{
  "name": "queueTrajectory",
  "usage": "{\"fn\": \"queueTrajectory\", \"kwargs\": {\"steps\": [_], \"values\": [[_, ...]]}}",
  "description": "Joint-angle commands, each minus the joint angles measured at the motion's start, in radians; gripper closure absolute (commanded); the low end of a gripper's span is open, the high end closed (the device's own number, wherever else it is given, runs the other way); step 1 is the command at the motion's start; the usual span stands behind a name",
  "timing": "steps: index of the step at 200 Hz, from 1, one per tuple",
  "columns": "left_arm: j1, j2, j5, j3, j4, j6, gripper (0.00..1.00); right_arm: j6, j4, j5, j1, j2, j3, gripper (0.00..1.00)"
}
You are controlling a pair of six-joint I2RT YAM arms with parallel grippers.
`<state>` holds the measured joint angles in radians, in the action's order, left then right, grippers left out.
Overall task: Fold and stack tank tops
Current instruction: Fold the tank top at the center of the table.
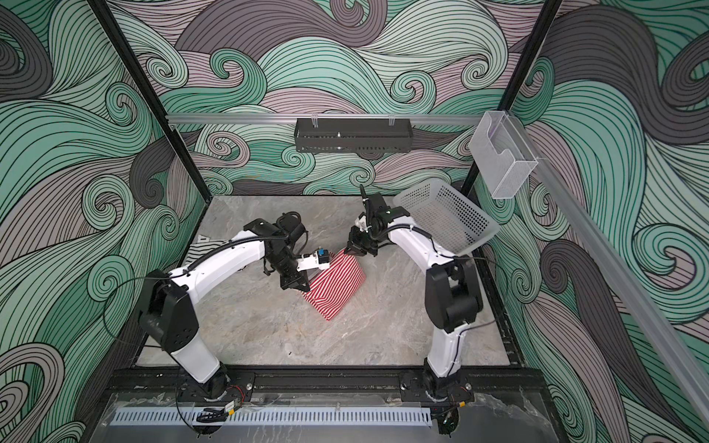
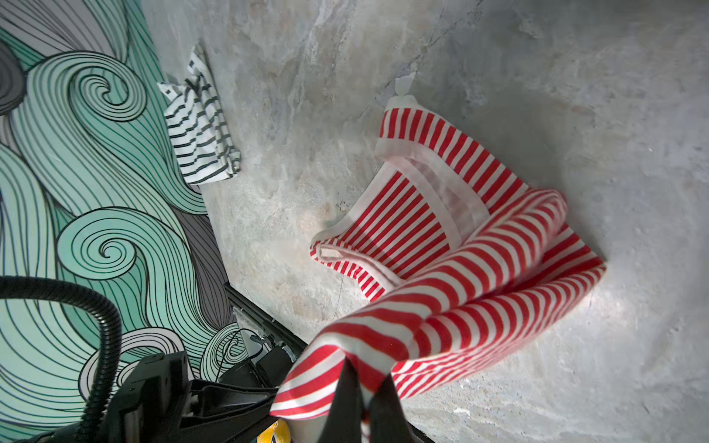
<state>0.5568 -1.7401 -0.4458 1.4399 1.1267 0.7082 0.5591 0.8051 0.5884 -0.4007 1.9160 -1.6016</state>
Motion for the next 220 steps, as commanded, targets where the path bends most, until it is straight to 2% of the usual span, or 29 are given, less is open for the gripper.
{"fn": "queueTrajectory", "kwargs": {"steps": [1, 25, 94, 101, 115, 124, 144, 161, 178, 192, 220], "values": [[-0.046, -0.065, 0.016, 0.028, 0.011, 0.052, 1.0, -0.038, 0.014, 0.006, 0.005, 0.101, -0.105, 0.97], [-0.095, -0.1, -0.007, 0.028, 0.011, 0.065, 1.0, -0.044, 0.037, 0.002, 0.0, 0.21, -0.221, 0.97], [-0.188, -0.132, 0.065, -0.048, -0.134, 0.027, 1.0, -0.057, 0.123, -0.022, -0.033, 0.425, -0.468, 0.95], [-0.193, -0.14, 0.073, -0.052, -0.139, 0.028, 1.0, -0.052, 0.124, -0.022, -0.034, 0.436, -0.48, 0.91], [-0.203, -0.152, 0.095, -0.07, -0.169, 0.026, 1.0, -0.055, 0.123, -0.018, -0.038, 0.459, -0.509, 0.73], [-0.215, -0.157, 0.111, -0.087, -0.206, 0.014, 1.0, -0.064, 0.124, -0.018, -0.044, 0.468, -0.529, 0.65], [-0.251, -0.178, 0.127, -0.096, -0.265, -0.022, 1.0, -0.088, 0.122, -0.055, -0.058, 0.43, -0.531, 0.57], [-0.27, -0.189, 0.126, -0.095, -0.289, -0.045, 1.0, -0.093, 0.085, -0.1, -0.07, 0.352, -0.464, 0.56], [-0.275, -0.186, 0.139, -0.105, -0.316, -0.058, 0.98, -0.085, 0.043, -0.117, -0.078, 0.283, -0.38, 0.58], [-0.275, -0.19, 0.166, -0.103, -0.338, -0.084, 0.93, -0.09, 0.032, -0.13, -0.088, 0.256, -0.336, 0.65], [-0.275, -0.202, 0.301, -0.1, -0.421, -0.187, 0.85, -0.089, 0.027, -0.136, -0.104, 0.266, -0.306, 0.95]]}}
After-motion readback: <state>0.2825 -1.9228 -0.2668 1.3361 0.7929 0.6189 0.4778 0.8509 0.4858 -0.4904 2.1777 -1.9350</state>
